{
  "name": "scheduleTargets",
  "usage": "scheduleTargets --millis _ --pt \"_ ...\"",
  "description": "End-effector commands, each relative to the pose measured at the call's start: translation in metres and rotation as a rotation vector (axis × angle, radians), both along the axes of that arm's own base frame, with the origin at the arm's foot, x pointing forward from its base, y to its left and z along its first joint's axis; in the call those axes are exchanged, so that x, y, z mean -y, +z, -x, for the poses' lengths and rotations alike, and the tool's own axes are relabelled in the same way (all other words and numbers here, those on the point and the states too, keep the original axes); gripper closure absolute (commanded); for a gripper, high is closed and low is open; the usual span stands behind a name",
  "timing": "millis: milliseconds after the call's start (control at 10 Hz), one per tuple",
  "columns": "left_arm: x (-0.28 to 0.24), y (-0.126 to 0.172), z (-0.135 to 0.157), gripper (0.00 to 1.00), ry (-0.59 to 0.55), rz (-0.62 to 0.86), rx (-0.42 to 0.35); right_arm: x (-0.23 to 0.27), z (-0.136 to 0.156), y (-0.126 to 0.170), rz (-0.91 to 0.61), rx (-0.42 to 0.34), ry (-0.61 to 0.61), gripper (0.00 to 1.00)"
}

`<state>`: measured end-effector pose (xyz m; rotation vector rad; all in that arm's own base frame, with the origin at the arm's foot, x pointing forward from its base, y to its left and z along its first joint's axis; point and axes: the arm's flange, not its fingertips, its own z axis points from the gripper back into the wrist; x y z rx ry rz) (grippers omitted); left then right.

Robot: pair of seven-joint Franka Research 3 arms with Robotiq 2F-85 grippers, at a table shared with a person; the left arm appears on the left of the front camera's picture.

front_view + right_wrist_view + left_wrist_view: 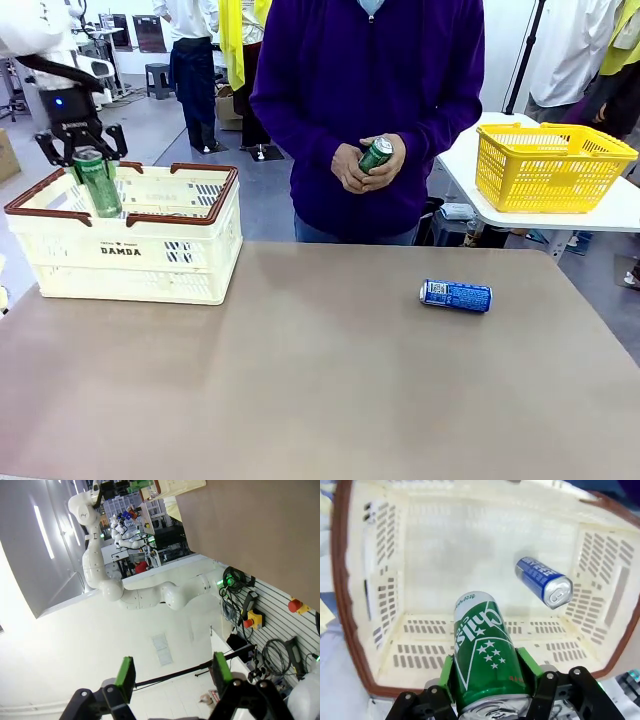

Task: Place the drinks into the Shopping basket.
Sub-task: Pick up one drink and place it into the Shopping basket.

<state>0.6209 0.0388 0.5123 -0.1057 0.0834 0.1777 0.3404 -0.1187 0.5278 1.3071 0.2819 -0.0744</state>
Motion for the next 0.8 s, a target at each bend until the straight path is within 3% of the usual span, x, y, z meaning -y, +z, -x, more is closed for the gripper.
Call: scheduleTargets --millis 0,200,300,400,500,600,700 --pt "-0.001 0.016 0.004 1.0 -0.008 -0.016 0.037 0.003 0.001 0.004 0.007 -0.007 0.011 0.18" --pt "-0.001 0.016 0.004 1.0 -0.008 -0.016 0.037 0.003 0.001 0.004 0.007 -0.007 0.011 0.18" --pt "0.0 -0.001 -0.001 1.0 -0.001 -0.002 0.002 0.003 0.001 0.004 0.007 -0.007 0.011 0.18" --pt "0.006 -0.027 0.005 1.0 0.01 -0.017 0.129 0.003 0.001 0.004 0.007 -0.007 0.011 0.18" --pt "0.008 -0.056 0.002 1.0 -0.002 0.008 0.169 0.003 0.001 0.004 0.007 -0.007 0.011 0.18" --pt "0.009 -0.082 0.0 1.0 -0.038 0.015 0.181 0.003 0.001 0.004 0.007 -0.007 0.011 0.18" --pt "0.009 -0.1 -0.001 1.0 -0.044 0.0 0.134 0.003 0.001 0.004 0.007 -0.007 0.011 0.18"
